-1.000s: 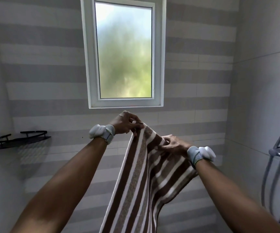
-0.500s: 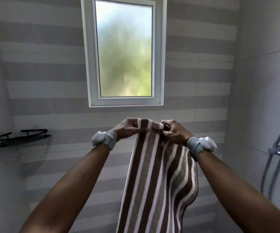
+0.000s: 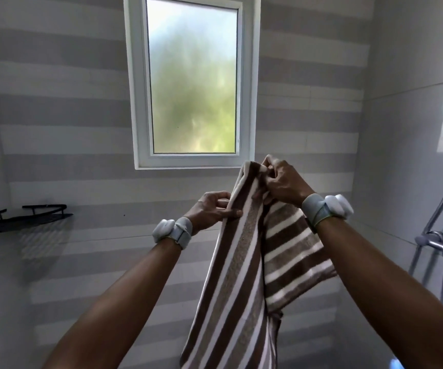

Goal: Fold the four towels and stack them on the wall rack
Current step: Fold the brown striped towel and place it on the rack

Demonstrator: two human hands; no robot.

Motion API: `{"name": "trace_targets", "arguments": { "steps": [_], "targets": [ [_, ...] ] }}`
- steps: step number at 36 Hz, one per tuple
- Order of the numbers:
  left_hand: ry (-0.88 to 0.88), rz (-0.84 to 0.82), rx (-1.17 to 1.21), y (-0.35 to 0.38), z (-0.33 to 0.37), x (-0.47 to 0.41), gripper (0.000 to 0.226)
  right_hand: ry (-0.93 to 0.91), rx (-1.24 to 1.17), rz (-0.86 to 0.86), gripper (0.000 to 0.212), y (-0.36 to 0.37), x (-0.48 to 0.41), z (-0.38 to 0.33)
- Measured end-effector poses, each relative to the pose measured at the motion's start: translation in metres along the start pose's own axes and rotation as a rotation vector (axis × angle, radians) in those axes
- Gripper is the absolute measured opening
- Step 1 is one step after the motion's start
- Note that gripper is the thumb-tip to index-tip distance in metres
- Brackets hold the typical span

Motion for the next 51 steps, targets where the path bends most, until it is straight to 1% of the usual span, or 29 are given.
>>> {"name": "trace_targets", "arguments": {
  "steps": [1, 2, 4, 5, 7, 10, 12, 15, 19, 23, 26, 29, 31, 33, 35, 37, 38, 39, 41, 43, 44, 45, 48, 49, 50, 51],
  "targets": [
    [0.012, 0.003, -0.021, 0.0, 0.001, -0.002, 0.034, 0.003, -0.019, -0.011, 0.002, -0.002, 0.0, 0.0],
    [0.027, 0.014, -0.045, 0.0, 0.002, -0.003, 0.032, 0.016, -0.066, -0.052, 0.006, -0.003, 0.001, -0.001],
    [0.049, 0.03, -0.077, -0.002, 0.005, -0.003, 0.032, 0.046, -0.122, -0.166, 0.025, -0.005, 0.002, -0.002],
    [0.06, 0.033, -0.083, -0.002, 0.007, -0.004, 0.034, 0.041, -0.075, -0.198, 0.031, -0.007, 0.002, -0.003],
    [0.08, 0.059, -0.065, -0.001, 0.011, -0.006, 0.036, 0.002, 0.012, -0.187, 0.025, -0.008, 0.001, -0.003],
    [0.102, 0.142, 0.007, 0.001, 0.016, -0.011, 0.03, -0.044, 0.073, -0.155, 0.011, -0.003, -0.001, -0.004],
    [0.127, 0.155, -0.011, 0.003, 0.018, -0.014, 0.024, -0.031, 0.068, -0.147, 0.014, 0.002, -0.001, -0.004],
    [0.136, 0.153, -0.009, 0.006, 0.016, -0.015, 0.015, -0.015, 0.056, -0.086, 0.014, 0.005, -0.002, -0.002],
    [0.105, 0.102, 0.023, 0.005, 0.01, -0.012, 0.027, -0.028, 0.041, -0.047, 0.013, 0.004, -0.004, -0.002],
    [0.07, 0.063, 0.062, 0.008, 0.007, -0.008, 0.028, -0.031, 0.035, -0.103, 0.011, 0.0, -0.004, -0.007],
    [0.052, -0.005, 0.029, 0.011, 0.005, -0.006, 0.029, -0.029, 0.052, -0.095, 0.012, 0.0, -0.006, -0.005],
    [0.044, -0.073, -0.084, 0.018, -0.001, -0.004, 0.034, -0.027, 0.039, -0.039, 0.012, -0.001, -0.006, -0.003],
    [0.037, -0.108, -0.152, 0.025, -0.008, -0.002, 0.032, -0.031, 0.03, 0.019, 0.011, -0.004, -0.006, -0.003],
    [0.02, -0.164, -0.235, 0.032, -0.016, 0.0, 0.02, -0.037, 0.079, 0.141, 0.012, -0.011, -0.009, -0.001],
    [0.008, -0.223, -0.283, 0.038, -0.021, 0.001, 0.012, -0.054, 0.161, 0.299, 0.017, -0.018, -0.014, 0.003],
    [0.014, -0.223, -0.302, 0.039, -0.021, 0.001, 0.011, -0.057, 0.206, 0.431, 0.014, -0.024, -0.018, 0.007],
    [0.02, -0.206, -0.314, 0.039, -0.019, 0.0, 0.011, -0.055, 0.202, 0.462, 0.01, -0.026, -0.017, 0.008],
    [0.024, -0.182, -0.336, 0.038, -0.018, -0.002, 0.011, -0.043, 0.196, 0.462, 0.013, -0.026, -0.017, 0.01],
    [0.035, -0.15, -0.384, 0.037, -0.014, -0.005, 0.016, -0.032, 0.208, 0.375, 0.029, -0.024, -0.015, 0.015],
    [0.056, -0.13, -0.421, 0.036, -0.011, -0.008, 0.031, -0.011, 0.217, 0.23, 0.033, -0.024, -0.011, 0.021],
    [0.068, -0.125, -0.441, 0.036, -0.01, -0.009, 0.037, 0.049, 0.258, 0.142, 0.032, -0.024, -0.008, 0.022],
    [0.077, -0.12, -0.463, 0.036, -0.01, -0.011, 0.041, 0.112, 0.336, 0.04, 0.036, -0.025, -0.004, 0.023],
    [0.119, -0.134, -0.598, 0.034, -0.008, -0.013, 0.047, 0.237, 0.55, -0.292, 0.069, -0.026, 0.006, 0.025],
    [0.129, -0.139, -0.656, 0.034, -0.009, -0.014, 0.047, 0.265, 0.604, -0.379, 0.072, -0.026, 0.011, 0.026],
    [0.137, -0.144, -0.704, 0.033, -0.008, -0.014, 0.046, 0.287, 0.66, -0.433, 0.066, -0.025, 0.014, 0.03],
    [0.139, -0.148, -0.733, 0.032, -0.008, -0.013, 0.045, 0.285, 0.703, -0.439, 0.051, -0.024, 0.018, 0.035]
  ]
}}
Point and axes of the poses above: each hand's wrist, its own x-axis away from the middle knuckle, its own y-axis out of the palm, z = x × y, the point moved 1 cm from there along -x, towards the middle knuckle, and after that the axes turned 13 degrees about -x, right-handed, at the moved point
